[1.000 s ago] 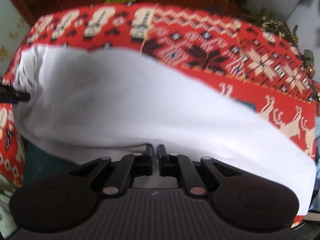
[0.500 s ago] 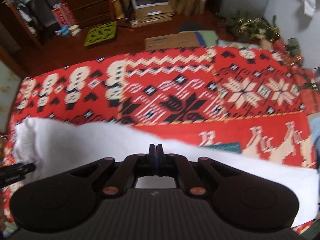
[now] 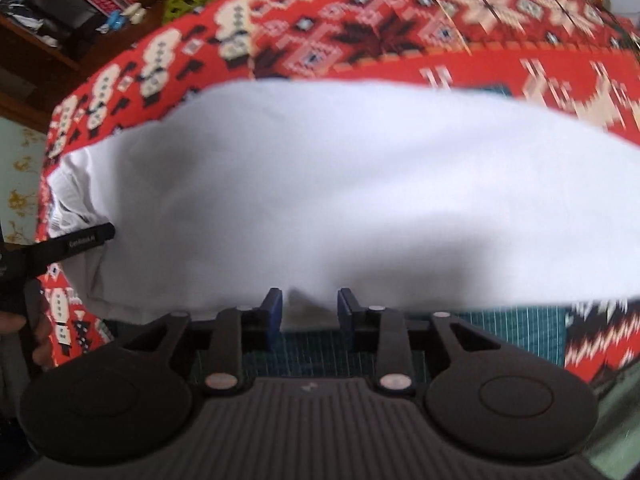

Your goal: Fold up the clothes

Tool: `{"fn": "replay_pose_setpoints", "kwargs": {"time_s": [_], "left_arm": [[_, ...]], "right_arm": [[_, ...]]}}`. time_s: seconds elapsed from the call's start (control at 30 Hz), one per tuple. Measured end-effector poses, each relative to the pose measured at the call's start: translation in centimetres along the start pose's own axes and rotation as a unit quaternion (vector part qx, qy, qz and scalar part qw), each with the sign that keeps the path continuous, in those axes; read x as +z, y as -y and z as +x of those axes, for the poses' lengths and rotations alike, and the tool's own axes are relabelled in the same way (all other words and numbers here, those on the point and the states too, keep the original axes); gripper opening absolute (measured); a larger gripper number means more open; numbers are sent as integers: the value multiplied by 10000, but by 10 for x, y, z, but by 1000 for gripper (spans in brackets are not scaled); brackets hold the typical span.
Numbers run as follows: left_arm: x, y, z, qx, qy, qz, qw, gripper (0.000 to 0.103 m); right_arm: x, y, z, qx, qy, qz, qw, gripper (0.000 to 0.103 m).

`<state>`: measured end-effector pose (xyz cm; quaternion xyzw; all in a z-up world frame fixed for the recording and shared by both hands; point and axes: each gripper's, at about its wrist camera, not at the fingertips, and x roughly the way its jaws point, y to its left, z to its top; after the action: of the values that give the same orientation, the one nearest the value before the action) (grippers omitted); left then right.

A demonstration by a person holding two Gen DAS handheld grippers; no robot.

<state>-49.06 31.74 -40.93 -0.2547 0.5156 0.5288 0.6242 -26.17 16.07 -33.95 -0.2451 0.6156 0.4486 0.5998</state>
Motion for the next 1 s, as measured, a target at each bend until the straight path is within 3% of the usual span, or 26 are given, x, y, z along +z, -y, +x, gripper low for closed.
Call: {"fn": "replay_pose_setpoints", "kwargs": {"time_s": [0.07, 0.23, 0.33, 0.43, 0.47, 0.53, 0.57, 0.8, 1.0], "left_arm": [[4, -9, -1, 1, -67, -193, 9998, 9], [18, -45, -10, -124, -67, -852, 9963, 9], [26, -66, -16, -165, -23, -1183, 9928, 9], [32, -81, -20, -206, -4, -1395, 9900, 9], [33, -87, -22, -276, -13, -1514, 9881, 9], [33, -98, -27, -356, -28, -1742, 9841, 9], [34, -104, -30, -396, -36, -1857, 9818, 8], [37, -161, -62, -902, 161, -2788, 9560, 8], [67, -175, -71, -1009, 670, -3008, 9460, 8]], "right_arm": [[-6, 4, 7, -89, -41, 44, 9999, 43], [-16, 26, 24, 173, -215, 884, 9957, 45], [-22, 45, 26, 801, -155, 1796, 9804, 49], [-25, 56, 28, 1074, 42, 2522, 9617, 55], [-24, 59, 30, 1065, 72, 2631, 9588, 52], [-20, 62, 33, 864, 63, 2679, 9596, 10], [-17, 61, 33, 704, 8, 2639, 9620, 5], [31, 21, -42, 481, 916, 1369, 9852, 4], [116, -21, -99, 510, 1808, 89, 9822, 4]]}}
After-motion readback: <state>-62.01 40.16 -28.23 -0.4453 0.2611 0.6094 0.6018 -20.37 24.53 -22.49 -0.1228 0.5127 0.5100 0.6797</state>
